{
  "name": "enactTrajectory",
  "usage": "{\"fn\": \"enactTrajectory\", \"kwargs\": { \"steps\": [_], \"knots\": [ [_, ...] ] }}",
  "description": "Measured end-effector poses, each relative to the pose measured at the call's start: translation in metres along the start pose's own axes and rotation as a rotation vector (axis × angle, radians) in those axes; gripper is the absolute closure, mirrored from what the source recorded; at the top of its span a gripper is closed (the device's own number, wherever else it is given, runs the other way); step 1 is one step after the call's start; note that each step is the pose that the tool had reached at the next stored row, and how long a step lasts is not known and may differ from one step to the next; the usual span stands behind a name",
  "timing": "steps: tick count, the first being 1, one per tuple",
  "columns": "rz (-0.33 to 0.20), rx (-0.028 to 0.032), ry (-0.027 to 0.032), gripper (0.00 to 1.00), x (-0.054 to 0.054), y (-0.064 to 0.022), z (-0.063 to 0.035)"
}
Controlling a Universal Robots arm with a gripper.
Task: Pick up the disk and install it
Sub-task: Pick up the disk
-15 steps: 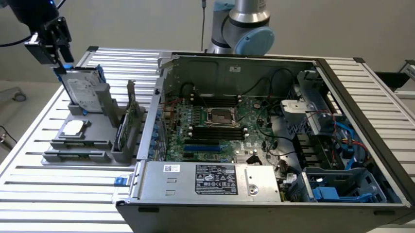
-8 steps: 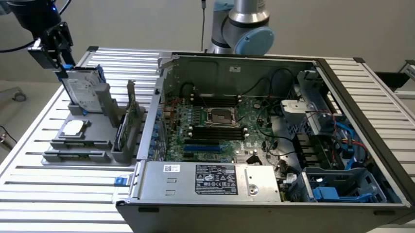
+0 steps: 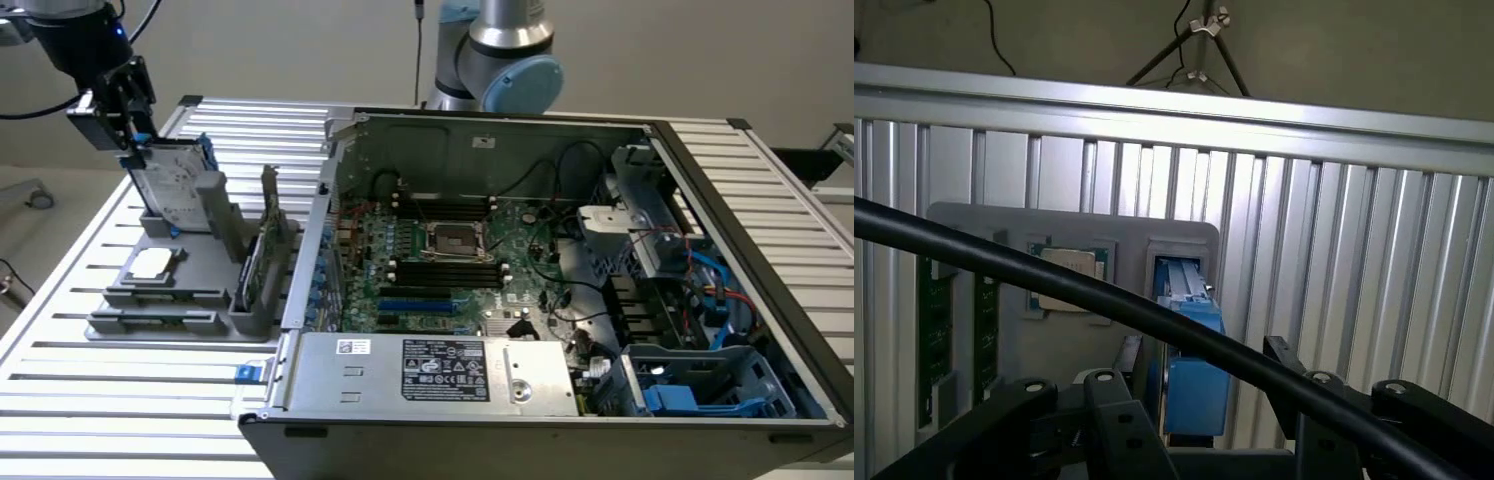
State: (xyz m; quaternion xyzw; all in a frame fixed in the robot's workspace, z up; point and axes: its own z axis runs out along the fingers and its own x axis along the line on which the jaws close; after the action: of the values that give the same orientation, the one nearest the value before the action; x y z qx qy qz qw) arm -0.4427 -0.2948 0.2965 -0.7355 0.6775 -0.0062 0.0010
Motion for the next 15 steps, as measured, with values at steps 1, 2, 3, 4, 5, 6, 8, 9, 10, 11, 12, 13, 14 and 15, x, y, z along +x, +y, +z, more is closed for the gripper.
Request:
{"fn": "enactTrajectory", "kwargs": {
  "steps": [1, 2, 3, 4, 5, 6, 8, 9, 10, 11, 12, 13, 14, 15],
  "knots": [
    [0.000, 0.0000, 0.0000, 0.40, -0.0009, 0.0000, 0.0019],
    [0.000, 0.0000, 0.0000, 0.40, -0.0018, 0.0000, 0.0037],
    [0.000, 0.0000, 0.0001, 0.40, -0.0027, 0.0000, 0.0055],
    [0.000, -0.0001, 0.0002, 0.40, -0.0038, 0.0000, 0.0069],
    [0.000, -0.0001, 0.0003, 0.40, -0.0044, 0.0000, 0.0080],
    [0.000, -0.0002, 0.0003, 0.40, -0.0045, 0.0001, 0.0086],
    [0.000, -0.0006, 0.0003, 0.40, -0.0045, 0.0003, 0.0090],
    [0.000, -0.0009, 0.0002, 0.40, -0.0045, 0.0003, 0.0093],
    [0.000, -0.0014, 0.0002, 0.40, -0.0046, 0.0004, 0.0097],
    [0.000, -0.0020, 0.0001, 0.40, -0.0046, 0.0004, 0.0101],
    [0.000, -0.0027, 0.0000, 0.40, -0.0045, 0.0004, 0.0104],
    [0.000, -0.0035, 0.0000, 0.40, -0.0045, 0.0005, 0.0108],
    [0.001, -0.0045, -0.0001, 0.40, -0.0044, 0.0005, 0.0111],
    [0.001, -0.0053, -0.0001, 0.40, -0.0043, 0.0004, 0.0115]
  ]
}}
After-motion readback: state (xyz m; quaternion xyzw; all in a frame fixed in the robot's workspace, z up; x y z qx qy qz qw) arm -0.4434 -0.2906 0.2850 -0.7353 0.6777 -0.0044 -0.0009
